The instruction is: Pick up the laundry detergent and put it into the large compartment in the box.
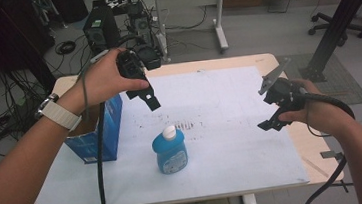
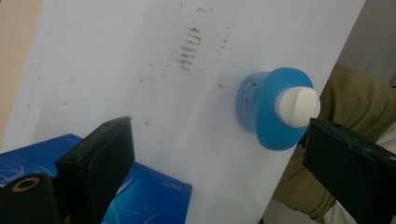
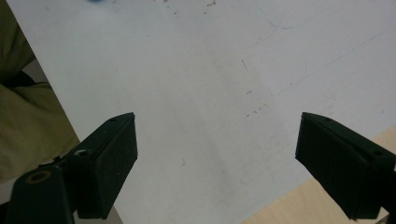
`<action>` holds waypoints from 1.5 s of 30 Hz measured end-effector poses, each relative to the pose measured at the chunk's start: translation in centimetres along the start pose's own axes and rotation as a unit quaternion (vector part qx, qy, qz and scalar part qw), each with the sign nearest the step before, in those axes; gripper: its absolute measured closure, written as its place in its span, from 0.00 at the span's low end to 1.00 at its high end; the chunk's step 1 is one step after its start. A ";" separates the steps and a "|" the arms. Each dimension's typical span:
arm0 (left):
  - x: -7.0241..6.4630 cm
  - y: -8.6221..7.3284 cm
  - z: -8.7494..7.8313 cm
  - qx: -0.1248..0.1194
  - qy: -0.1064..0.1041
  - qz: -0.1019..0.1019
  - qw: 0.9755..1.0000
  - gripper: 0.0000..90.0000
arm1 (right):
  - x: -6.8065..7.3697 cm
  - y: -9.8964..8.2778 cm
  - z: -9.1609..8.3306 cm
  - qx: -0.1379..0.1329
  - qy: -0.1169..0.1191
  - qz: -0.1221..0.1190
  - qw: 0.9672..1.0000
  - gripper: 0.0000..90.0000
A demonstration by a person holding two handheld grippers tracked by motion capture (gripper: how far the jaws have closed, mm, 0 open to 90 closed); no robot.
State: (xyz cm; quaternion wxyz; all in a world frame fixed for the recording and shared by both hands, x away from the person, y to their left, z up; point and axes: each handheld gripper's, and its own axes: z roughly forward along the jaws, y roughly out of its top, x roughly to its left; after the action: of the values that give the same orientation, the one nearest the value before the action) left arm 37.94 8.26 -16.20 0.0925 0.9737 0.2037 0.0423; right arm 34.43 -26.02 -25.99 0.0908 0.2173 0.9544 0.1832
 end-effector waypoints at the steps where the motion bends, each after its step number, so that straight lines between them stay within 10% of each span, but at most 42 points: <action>1: -0.1 0.0 0.0 0.000 0.001 0.000 1.000 0.10 | 0.0 0.0 0.0 0.001 -0.001 0.000 1.000 0.14; 45: -4.4 -1.3 -1.0 -0.043 -0.046 -0.022 0.998 0.09 | 0.5 0.0 -0.5 -0.001 -0.004 -0.002 1.000 0.14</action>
State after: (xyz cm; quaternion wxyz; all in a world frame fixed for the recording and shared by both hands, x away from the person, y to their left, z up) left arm 33.27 7.85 -15.66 0.1447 0.9651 0.2183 0.0042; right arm 33.80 -25.95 -25.57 0.0950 0.2155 0.9544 0.1835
